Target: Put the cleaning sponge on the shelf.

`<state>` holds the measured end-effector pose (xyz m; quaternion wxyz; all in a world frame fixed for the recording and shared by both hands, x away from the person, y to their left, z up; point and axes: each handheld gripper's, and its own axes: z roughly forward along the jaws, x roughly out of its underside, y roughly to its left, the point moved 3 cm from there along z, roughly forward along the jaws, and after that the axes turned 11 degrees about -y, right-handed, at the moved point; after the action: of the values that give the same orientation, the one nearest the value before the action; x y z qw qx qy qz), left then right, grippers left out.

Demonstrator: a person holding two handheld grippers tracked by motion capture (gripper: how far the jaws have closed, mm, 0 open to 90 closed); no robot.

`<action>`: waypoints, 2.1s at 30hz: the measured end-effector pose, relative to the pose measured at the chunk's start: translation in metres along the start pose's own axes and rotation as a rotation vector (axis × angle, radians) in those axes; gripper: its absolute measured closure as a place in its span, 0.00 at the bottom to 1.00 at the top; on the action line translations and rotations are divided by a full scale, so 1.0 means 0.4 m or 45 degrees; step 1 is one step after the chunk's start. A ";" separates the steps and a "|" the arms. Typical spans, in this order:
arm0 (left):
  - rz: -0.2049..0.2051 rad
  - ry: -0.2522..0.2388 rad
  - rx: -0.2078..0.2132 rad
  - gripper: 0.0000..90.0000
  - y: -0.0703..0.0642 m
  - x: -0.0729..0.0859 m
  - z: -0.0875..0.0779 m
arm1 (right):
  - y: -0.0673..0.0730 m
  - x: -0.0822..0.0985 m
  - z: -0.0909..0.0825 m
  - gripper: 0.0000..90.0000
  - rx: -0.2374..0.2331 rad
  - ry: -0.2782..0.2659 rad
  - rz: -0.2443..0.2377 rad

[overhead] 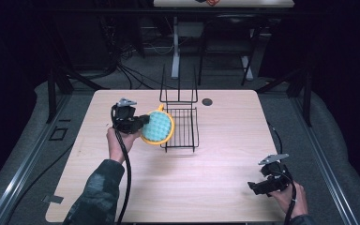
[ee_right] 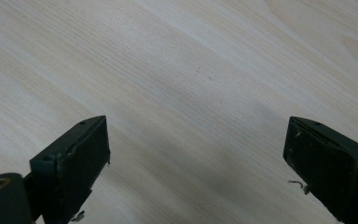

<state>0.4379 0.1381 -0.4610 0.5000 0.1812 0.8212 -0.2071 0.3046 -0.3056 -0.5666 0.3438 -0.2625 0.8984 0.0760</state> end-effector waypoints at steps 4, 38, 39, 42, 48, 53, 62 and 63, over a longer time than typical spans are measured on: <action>-0.014 -0.012 0.007 0.97 -0.005 -0.001 0.010 | -0.001 0.000 0.000 0.07 0.007 0.000 -0.013; -0.065 -0.064 -0.051 0.97 -0.032 0.010 0.091 | 0.002 -0.006 0.005 0.01 0.023 -0.025 -0.014; -0.069 -0.060 -0.053 0.97 -0.034 0.011 0.094 | 0.002 -0.006 0.005 0.00 0.018 -0.020 -0.014; -0.069 -0.073 -0.056 0.97 -0.042 0.012 0.104 | 0.000 -0.001 0.012 0.00 0.018 -0.018 -0.009; -0.084 -0.071 -0.057 0.97 -0.048 0.019 0.121 | -0.005 -0.001 0.009 0.00 0.020 -0.022 -0.007; -0.103 -0.052 -0.056 0.97 -0.056 0.030 0.142 | -0.001 0.001 0.011 0.00 0.020 -0.011 -0.009; -0.124 -0.025 -0.057 0.97 -0.070 0.049 0.174 | -0.001 0.000 0.011 0.00 0.024 -0.015 -0.012; -0.130 -0.026 -0.063 0.97 -0.074 0.053 0.181 | -0.001 0.000 0.012 0.00 0.019 -0.001 -0.021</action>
<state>0.4678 0.0769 -0.5054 0.5014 0.1245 0.8291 -0.2136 0.3075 -0.3043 -0.5705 0.3468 -0.2674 0.8965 0.0665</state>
